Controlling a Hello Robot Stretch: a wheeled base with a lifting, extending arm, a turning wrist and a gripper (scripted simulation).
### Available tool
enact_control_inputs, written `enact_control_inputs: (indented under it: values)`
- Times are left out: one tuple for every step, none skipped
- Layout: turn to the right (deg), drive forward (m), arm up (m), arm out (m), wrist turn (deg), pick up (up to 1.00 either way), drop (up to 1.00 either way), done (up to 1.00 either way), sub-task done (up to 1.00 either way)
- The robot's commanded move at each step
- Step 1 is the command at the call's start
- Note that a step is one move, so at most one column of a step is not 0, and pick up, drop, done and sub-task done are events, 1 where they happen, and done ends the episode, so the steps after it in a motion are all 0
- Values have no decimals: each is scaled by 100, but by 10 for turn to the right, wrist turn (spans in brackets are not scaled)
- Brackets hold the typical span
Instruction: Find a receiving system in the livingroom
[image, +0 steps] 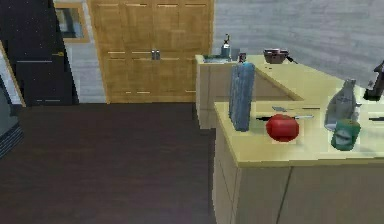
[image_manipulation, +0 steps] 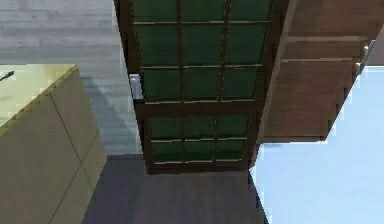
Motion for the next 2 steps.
enact_control_inputs:
  values:
    - [0,5,0,0,0,0,0,0,0]
    - [-180,0,0,0,0,0,0,0,0]
